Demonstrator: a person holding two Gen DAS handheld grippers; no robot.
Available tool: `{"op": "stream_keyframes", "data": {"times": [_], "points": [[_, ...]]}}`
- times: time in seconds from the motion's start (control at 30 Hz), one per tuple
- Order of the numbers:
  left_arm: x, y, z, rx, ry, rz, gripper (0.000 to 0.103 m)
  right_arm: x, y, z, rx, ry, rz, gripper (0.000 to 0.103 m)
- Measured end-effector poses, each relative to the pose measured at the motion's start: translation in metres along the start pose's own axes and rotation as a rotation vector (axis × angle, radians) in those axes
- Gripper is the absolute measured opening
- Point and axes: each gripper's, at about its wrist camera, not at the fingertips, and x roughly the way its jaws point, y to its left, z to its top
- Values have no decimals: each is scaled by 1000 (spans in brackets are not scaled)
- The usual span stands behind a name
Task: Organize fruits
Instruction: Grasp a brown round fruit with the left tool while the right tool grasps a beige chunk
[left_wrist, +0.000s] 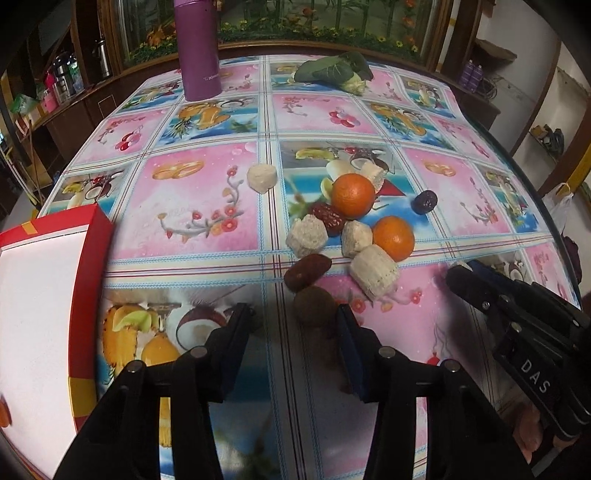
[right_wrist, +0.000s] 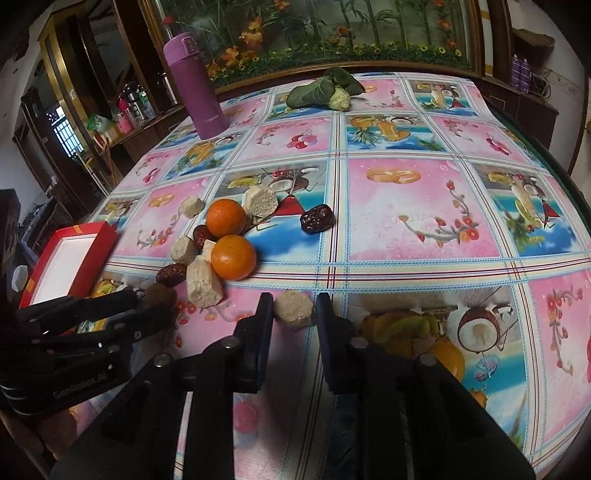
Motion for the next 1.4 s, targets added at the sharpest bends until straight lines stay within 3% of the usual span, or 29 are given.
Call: {"op": "stream_keyframes", "data": {"times": [0.17, 0.33, 0.87, 1.4], "points": [[2, -1, 2, 3, -18, -4, 38, -3, -1, 1, 7, -13, -3, 25], [2, -1, 3, 3, -32, -16, 22, -1, -5, 2, 31, -7, -8, 25], [-44, 19, -8, -14, -156, 73, 22, 0, -11, 2, 43, -24, -4, 25], [-109, 73, -31, -92, -301, 191, 22, -3, -13, 1, 50, -57, -3, 25]]}}
